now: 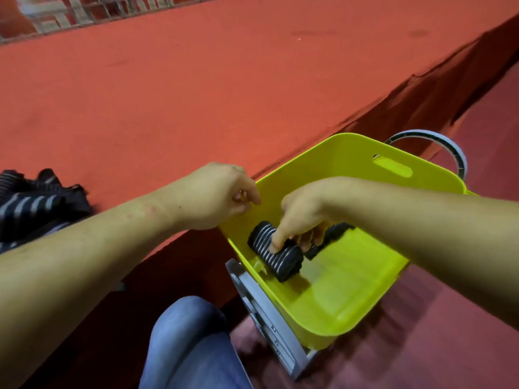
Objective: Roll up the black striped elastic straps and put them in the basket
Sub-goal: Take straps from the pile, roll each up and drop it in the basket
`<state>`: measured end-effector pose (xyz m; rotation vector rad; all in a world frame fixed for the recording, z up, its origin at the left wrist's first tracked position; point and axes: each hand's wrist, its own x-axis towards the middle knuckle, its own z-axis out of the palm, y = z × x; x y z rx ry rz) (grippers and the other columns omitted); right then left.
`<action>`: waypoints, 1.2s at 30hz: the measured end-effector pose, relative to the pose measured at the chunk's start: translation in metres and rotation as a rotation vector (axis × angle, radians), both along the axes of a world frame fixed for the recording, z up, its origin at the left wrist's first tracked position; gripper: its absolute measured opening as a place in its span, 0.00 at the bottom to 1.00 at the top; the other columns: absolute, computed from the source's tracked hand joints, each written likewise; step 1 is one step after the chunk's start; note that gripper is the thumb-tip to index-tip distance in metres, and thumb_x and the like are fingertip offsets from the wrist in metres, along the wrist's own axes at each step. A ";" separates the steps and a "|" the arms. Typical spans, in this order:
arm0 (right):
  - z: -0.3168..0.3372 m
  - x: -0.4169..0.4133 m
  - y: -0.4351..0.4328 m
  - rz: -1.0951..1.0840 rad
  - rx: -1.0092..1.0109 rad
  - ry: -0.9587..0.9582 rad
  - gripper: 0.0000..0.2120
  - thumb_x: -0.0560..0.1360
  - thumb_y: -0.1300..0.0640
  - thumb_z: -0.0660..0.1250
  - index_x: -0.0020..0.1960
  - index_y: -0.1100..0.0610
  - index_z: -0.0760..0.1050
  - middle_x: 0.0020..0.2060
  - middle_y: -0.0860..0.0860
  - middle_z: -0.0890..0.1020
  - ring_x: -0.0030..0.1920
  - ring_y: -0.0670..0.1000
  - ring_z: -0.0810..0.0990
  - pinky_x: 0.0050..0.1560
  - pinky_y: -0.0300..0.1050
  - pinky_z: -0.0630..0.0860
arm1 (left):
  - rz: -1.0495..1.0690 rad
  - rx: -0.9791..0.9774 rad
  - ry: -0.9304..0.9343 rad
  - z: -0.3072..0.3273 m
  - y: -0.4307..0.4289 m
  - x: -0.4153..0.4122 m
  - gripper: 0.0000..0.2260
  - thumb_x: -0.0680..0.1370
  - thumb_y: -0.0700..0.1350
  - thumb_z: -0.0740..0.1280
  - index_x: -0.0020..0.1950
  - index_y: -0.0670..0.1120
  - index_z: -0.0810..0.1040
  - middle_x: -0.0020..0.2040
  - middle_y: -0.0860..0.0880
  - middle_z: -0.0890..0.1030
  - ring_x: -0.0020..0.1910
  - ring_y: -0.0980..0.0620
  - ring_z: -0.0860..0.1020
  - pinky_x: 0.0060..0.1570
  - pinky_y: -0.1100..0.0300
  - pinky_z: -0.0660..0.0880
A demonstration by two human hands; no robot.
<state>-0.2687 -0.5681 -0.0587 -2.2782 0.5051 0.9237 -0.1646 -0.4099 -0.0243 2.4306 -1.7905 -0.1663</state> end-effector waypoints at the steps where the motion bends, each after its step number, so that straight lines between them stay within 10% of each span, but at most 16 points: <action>1: -0.006 0.003 0.011 0.018 -0.023 0.020 0.14 0.79 0.50 0.74 0.46 0.58 0.75 0.42 0.52 0.80 0.38 0.51 0.80 0.38 0.44 0.77 | -0.001 0.002 0.008 0.001 0.002 0.001 0.10 0.78 0.44 0.72 0.57 0.56 0.85 0.46 0.57 0.76 0.43 0.57 0.76 0.47 0.58 0.74; 8: -0.025 0.022 0.057 0.107 -0.193 0.104 0.19 0.83 0.47 0.68 0.58 0.64 0.74 0.47 0.58 0.83 0.41 0.56 0.81 0.54 0.50 0.81 | -0.009 -0.046 0.016 -0.005 0.007 -0.001 0.10 0.78 0.43 0.71 0.57 0.54 0.86 0.48 0.53 0.78 0.44 0.55 0.75 0.44 0.63 0.66; 14: -0.038 0.025 0.066 0.276 -0.483 0.119 0.18 0.85 0.50 0.62 0.39 0.59 0.72 0.33 0.51 0.83 0.34 0.51 0.81 0.50 0.45 0.81 | -0.011 -0.092 0.021 -0.012 0.008 0.002 0.10 0.78 0.44 0.71 0.58 0.51 0.86 0.50 0.52 0.79 0.47 0.54 0.76 0.44 0.65 0.64; 20: -0.048 0.024 0.058 0.337 -0.664 -0.005 0.19 0.80 0.50 0.72 0.67 0.57 0.77 0.64 0.55 0.81 0.65 0.58 0.82 0.61 0.51 0.80 | -0.016 -0.134 0.035 -0.017 0.010 0.004 0.09 0.78 0.46 0.71 0.58 0.51 0.86 0.51 0.51 0.79 0.50 0.53 0.78 0.49 0.60 0.70; 30: -0.048 0.027 0.035 0.234 -0.671 0.070 0.34 0.76 0.36 0.74 0.70 0.60 0.75 0.62 0.56 0.82 0.63 0.58 0.83 0.58 0.50 0.80 | -0.022 -0.191 0.058 -0.021 0.017 0.003 0.10 0.79 0.47 0.70 0.59 0.51 0.85 0.54 0.50 0.80 0.52 0.54 0.78 0.49 0.64 0.66; 36: -0.046 0.033 0.009 0.004 -0.464 0.063 0.25 0.74 0.38 0.77 0.47 0.62 0.79 0.39 0.53 0.87 0.37 0.53 0.87 0.40 0.48 0.83 | -0.027 -0.266 0.136 -0.025 0.028 0.003 0.08 0.79 0.46 0.70 0.57 0.52 0.86 0.54 0.52 0.81 0.42 0.73 0.71 0.44 0.80 0.61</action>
